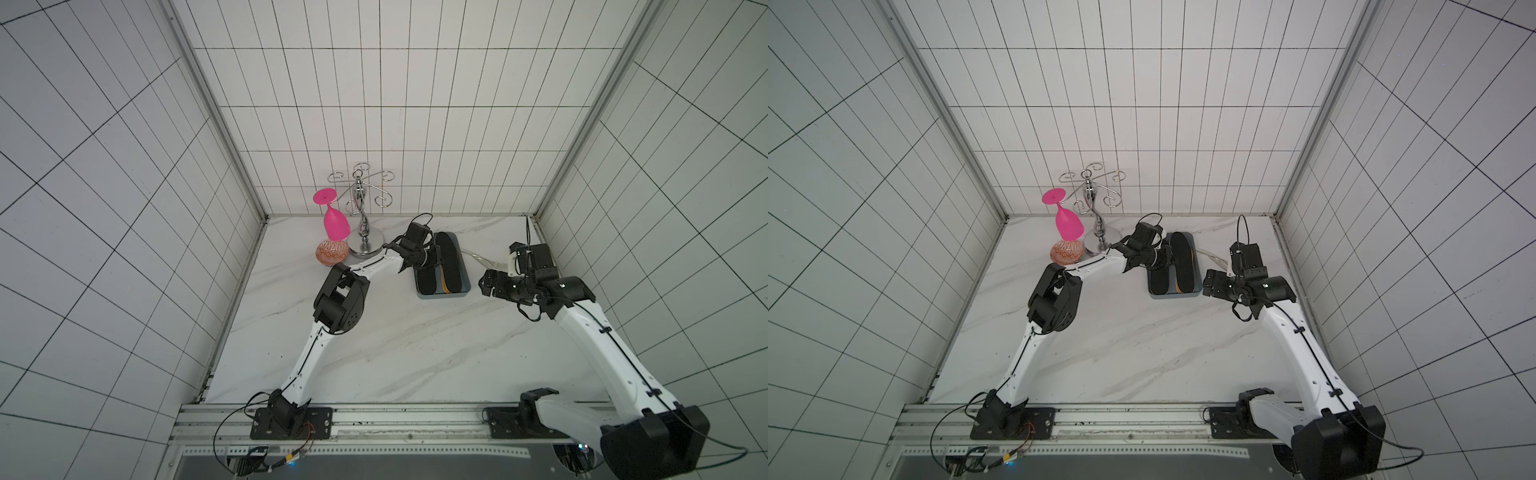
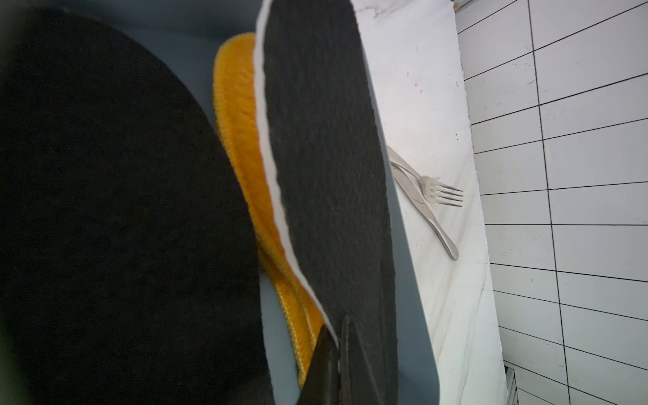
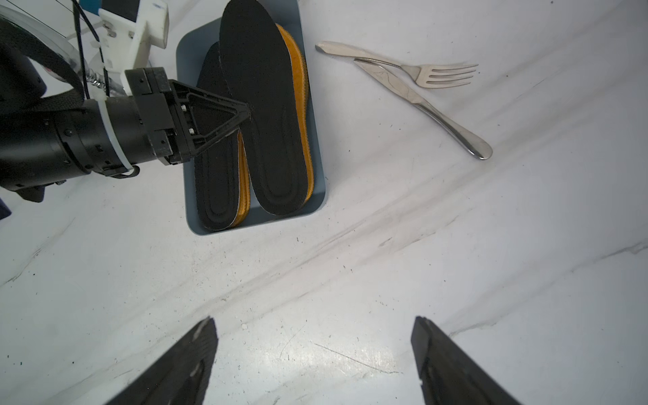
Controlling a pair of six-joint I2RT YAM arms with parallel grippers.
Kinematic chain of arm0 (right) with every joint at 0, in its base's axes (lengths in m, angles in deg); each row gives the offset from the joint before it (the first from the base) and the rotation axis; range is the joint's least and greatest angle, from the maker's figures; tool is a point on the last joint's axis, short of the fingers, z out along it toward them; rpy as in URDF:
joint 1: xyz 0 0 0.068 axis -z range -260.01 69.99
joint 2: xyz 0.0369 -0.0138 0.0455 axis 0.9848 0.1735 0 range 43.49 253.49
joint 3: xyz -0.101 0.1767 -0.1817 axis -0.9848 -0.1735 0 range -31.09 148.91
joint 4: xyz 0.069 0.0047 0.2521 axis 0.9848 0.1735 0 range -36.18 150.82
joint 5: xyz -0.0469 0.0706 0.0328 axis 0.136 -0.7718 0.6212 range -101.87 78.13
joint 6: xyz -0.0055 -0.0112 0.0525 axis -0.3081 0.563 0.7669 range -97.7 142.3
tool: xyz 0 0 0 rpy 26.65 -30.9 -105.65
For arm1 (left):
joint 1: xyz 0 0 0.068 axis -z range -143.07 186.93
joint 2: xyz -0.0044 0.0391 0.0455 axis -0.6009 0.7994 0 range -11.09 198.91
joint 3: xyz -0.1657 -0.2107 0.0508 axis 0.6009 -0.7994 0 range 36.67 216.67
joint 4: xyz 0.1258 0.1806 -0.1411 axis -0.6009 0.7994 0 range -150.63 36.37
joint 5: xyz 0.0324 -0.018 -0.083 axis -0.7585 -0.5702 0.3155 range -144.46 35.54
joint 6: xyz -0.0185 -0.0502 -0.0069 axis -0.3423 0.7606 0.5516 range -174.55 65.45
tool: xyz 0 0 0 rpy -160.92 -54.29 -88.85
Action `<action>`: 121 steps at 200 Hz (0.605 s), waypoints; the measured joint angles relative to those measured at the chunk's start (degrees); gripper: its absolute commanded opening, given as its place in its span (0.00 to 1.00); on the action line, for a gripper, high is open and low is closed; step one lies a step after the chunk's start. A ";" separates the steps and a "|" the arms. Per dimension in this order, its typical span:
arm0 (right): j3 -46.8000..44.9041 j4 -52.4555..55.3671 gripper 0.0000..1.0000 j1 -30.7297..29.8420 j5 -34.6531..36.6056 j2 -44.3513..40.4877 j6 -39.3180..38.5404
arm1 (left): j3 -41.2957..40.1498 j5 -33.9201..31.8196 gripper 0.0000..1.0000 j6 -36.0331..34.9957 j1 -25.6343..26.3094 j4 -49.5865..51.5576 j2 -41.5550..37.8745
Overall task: Put the insoles into the storage box
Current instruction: Place the insole in the storage box.
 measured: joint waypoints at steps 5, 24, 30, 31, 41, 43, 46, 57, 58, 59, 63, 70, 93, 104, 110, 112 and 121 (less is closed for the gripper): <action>0.00 0.00 0.90 0.00 0.00 0.00 -0.04 | 0.50 0.11 0.00 0.00 0.02 0.22 0.37; 0.00 0.09 0.90 0.13 0.00 0.00 -0.13 | 2.34 0.28 0.03 -0.09 0.13 0.81 1.97; 0.00 0.17 0.90 0.22 0.00 0.00 -0.17 | 2.75 0.26 0.05 -0.15 0.17 0.92 2.40; 0.00 0.20 0.90 0.24 0.00 0.00 -0.17 | 2.78 0.26 0.05 -0.17 0.17 0.90 2.45; 0.00 0.24 0.90 0.26 0.04 0.00 -0.26 | 3.21 0.26 0.10 -0.22 0.24 1.16 2.95; 0.00 0.24 0.90 0.26 0.04 0.00 -0.26 | 3.26 0.26 0.12 -0.28 0.26 1.16 3.04; 0.00 0.26 0.90 0.26 0.04 0.00 -0.28 | 3.30 0.24 0.14 -0.37 0.26 1.18 3.15; 0.00 0.28 0.90 0.26 0.04 0.00 -0.33 | 3.39 0.26 0.22 -0.52 0.31 1.62 3.23; 0.00 0.31 0.90 0.26 0.04 0.00 -0.35 | 3.39 0.28 0.23 -0.76 0.31 1.73 3.23; 0.00 0.31 0.90 0.26 0.04 0.00 -0.35 | 3.39 0.28 0.24 -0.68 0.31 1.73 3.23; 0.00 0.31 0.90 0.26 0.07 0.00 -0.37 | 3.48 0.28 0.27 -0.50 0.31 1.90 3.23; 0.00 0.35 0.90 0.26 0.07 0.02 -0.44 | 3.63 0.31 0.34 -0.70 0.33 2.08 3.23; 0.00 0.37 0.90 0.26 0.09 0.17 -0.48 | 4.24 0.26 0.46 -1.40 0.37 2.47 3.23; 0.00 0.39 0.90 0.26 0.09 0.35 -0.48 | 4.46 0.22 0.49 -1.86 0.37 2.78 3.23; 0.00 0.37 0.90 0.26 0.11 0.48 -0.50 | 4.48 0.15 0.51 -2.03 0.37 2.95 3.23; 0.00 0.37 0.90 0.28 0.11 0.52 -0.50 | 4.50 0.15 0.51 -2.27 0.37 3.08 3.23; 0.00 0.37 0.90 0.31 0.13 0.70 -0.52 | 4.55 0.02 0.54 -2.47 0.37 3.41 3.21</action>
